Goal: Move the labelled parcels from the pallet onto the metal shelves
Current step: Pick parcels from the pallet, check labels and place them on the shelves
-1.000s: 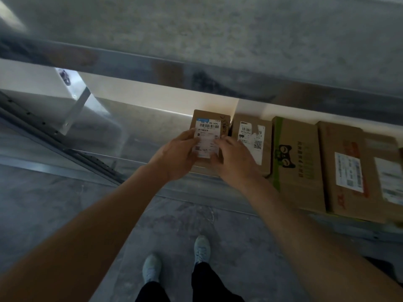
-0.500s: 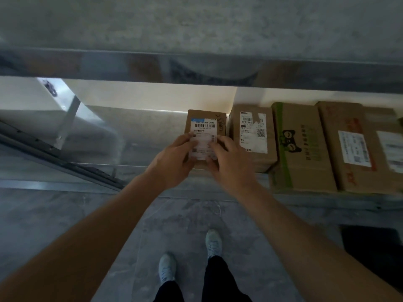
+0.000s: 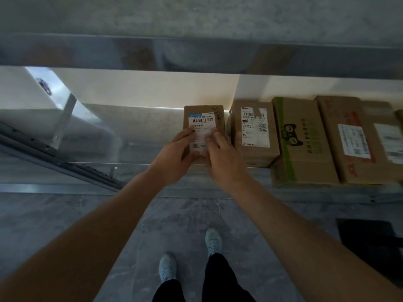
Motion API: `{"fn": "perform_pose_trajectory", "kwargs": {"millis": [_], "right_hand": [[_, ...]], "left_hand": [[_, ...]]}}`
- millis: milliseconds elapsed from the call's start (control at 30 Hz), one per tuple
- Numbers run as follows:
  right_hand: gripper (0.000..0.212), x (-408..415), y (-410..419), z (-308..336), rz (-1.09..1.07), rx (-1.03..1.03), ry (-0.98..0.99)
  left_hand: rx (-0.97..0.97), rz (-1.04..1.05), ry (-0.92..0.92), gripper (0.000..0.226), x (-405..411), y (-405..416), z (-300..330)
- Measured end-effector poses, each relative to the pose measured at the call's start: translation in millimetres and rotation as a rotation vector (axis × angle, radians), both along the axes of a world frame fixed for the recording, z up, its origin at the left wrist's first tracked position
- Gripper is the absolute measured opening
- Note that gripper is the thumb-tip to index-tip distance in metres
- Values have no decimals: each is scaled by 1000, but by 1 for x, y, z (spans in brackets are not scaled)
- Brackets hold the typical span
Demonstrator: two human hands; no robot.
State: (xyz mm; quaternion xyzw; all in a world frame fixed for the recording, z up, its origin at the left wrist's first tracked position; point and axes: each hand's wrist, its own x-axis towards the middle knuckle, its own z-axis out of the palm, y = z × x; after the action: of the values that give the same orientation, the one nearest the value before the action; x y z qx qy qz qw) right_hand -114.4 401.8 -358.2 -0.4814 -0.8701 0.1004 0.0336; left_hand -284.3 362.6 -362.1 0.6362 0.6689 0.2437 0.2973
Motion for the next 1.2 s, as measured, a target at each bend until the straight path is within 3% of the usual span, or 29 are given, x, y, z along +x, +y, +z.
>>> {"fn": "perform_pose_trajectory", "kwargs": {"millis": [367,800,1200], "right_hand": [[70,-7,-22,46,-107,-24,333],[80,-7,-106,102,-191,108,340],[79,46,-174,140,-343,206,365]], "left_hand": [[176,-18,-1,62,-17,-22,37],[286,-168,-3,72,-31,-81,90],[351,-323,39,83,21,-113,134]]}}
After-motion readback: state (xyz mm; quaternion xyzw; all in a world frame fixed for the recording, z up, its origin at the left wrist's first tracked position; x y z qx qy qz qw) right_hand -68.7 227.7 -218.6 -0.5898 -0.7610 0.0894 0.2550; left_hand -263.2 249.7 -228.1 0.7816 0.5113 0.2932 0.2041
